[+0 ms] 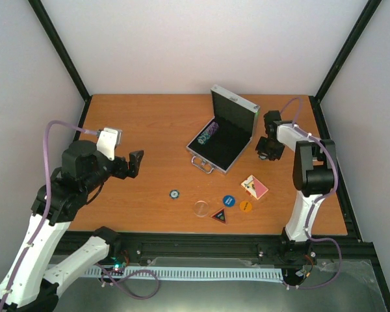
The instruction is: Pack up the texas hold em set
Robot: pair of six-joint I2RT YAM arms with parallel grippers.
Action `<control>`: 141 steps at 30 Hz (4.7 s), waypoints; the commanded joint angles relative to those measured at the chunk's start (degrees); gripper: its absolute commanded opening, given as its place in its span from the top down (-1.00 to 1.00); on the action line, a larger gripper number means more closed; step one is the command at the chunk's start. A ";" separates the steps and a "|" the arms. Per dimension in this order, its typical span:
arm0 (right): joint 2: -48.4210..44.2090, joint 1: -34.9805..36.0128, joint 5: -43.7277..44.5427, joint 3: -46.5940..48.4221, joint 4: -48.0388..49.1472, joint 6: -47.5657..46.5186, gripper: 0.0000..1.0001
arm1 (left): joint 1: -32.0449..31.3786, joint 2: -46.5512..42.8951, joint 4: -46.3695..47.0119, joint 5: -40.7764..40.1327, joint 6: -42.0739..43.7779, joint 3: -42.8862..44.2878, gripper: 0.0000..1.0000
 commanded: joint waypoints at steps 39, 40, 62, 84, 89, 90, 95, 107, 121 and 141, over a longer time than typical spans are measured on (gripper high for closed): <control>5.03 1.66 2.35 6.37 -5.24 -4.59 -0.40 | 0.21 -1.74 -0.92 -0.93 -0.02 0.60 -1.00; 5.07 1.48 2.41 6.10 -5.07 -4.52 -0.40 | 0.21 -1.80 -0.90 -0.91 -0.02 0.64 -1.00; 4.94 -0.49 -0.18 4.91 -2.72 -3.81 -0.11 | 0.21 -1.11 -1.11 -0.91 0.07 1.43 -1.00; 0.39 -0.66 -0.31 -0.20 -1.83 -3.52 -0.16 | 0.21 -1.31 -0.87 -0.74 -0.24 0.83 -1.00; 0.69 -0.67 -1.89 -2.45 -0.39 -2.98 -0.11 | 0.21 -1.48 -0.59 -0.50 -0.46 0.56 -0.99; 0.63 -0.67 -2.23 -2.90 -0.09 -2.79 -0.06 | 0.21 -1.48 -0.64 -0.47 -0.45 0.56 -0.99; 1.07 -0.67 -2.80 -4.16 1.06 -2.62 0.10 | 0.21 -1.79 -0.81 -0.88 -0.33 0.61 -1.00; -2.55 -0.65 -2.24 -4.72 -0.06 -2.72 0.22 | 0.22 -1.42 -0.58 -0.71 -0.45 0.47 -1.00; -12.08 -0.33 -5.65 -8.70 -1.17 -2.24 0.23 | 0.21 -0.65 0.40 0.32 -0.28 0.30 -1.00; -0.86 -0.05 -1.96 -0.05 -3.36 -6.22 -0.44 | 0.21 -0.71 0.64 0.90 -1.07 0.21 -0.99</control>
